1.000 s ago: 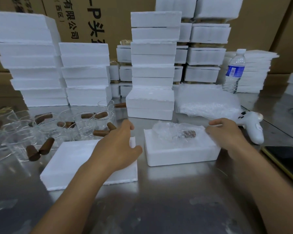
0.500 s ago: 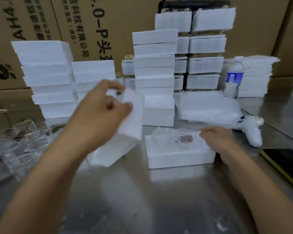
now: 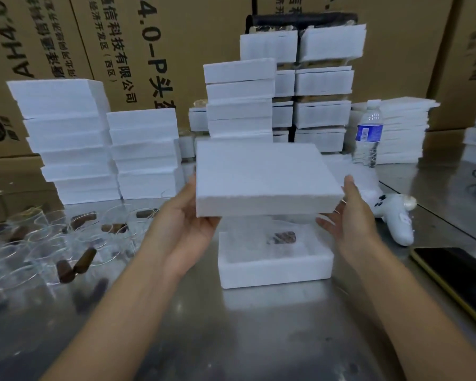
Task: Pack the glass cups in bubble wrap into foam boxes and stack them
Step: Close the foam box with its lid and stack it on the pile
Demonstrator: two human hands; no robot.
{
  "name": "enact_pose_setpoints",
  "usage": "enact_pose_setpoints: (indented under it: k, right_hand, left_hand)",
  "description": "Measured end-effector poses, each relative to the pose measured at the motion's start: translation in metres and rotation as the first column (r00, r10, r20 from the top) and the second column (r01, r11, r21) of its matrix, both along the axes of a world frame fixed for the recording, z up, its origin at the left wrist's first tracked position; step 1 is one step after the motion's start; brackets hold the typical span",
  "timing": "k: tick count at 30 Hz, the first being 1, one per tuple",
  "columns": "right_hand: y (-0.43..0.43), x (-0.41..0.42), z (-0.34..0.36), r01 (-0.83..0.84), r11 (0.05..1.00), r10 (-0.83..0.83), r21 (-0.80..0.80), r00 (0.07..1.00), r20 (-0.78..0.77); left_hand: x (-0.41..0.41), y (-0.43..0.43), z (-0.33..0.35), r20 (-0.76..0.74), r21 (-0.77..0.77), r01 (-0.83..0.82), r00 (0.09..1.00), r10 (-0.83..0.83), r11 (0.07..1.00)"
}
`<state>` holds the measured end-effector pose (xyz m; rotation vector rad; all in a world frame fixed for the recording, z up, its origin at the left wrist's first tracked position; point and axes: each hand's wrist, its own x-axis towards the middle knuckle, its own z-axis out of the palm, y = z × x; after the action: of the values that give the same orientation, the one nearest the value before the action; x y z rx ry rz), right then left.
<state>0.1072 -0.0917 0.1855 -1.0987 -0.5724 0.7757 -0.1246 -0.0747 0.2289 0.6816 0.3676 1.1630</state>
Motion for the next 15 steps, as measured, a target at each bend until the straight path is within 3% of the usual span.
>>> enact_pose_setpoints:
  k: [3, 5, 7, 9, 11, 15]
  right_hand:
    - [-0.004, 0.001, 0.001, -0.143, 0.987, 0.146, 0.076, 0.989, -0.038]
    - [-0.005, -0.001, 0.002, -0.196, 0.978, 0.198, 0.071, 0.980, -0.027]
    - [-0.007, -0.002, 0.004, -0.229, 0.972, 0.229, 0.046, 0.973, -0.013]
    - [-0.008, -0.001, 0.004, -0.237, 0.971, 0.237, 0.001, 0.971, 0.018]
    - [-0.009, 0.001, 0.004, -0.243, 0.970, 0.244, -0.026, 0.970, 0.011]
    - [-0.010, -0.001, 0.003, -0.252, 0.966, 0.251, -0.051, 0.968, -0.019]
  left_hand:
    - [0.005, 0.009, -0.019, -0.005, -0.007, 0.042, 0.999, -0.042, 0.999]
    - [0.006, 0.013, -0.030, -0.095, 0.063, 0.030, 0.995, -0.024, 0.998]
    - [0.007, 0.019, -0.041, -0.281, 0.209, -0.037, 0.955, 0.096, 0.977]
    - [0.006, 0.024, -0.048, -0.426, 0.395, -0.148, 0.845, 0.323, 0.907]
    - [0.004, 0.027, -0.055, -0.422, 0.547, -0.222, 0.760, 0.495, 0.807]
    - [0.000, 0.029, -0.068, -0.353, 0.626, -0.243, 0.759, 0.547, 0.741]
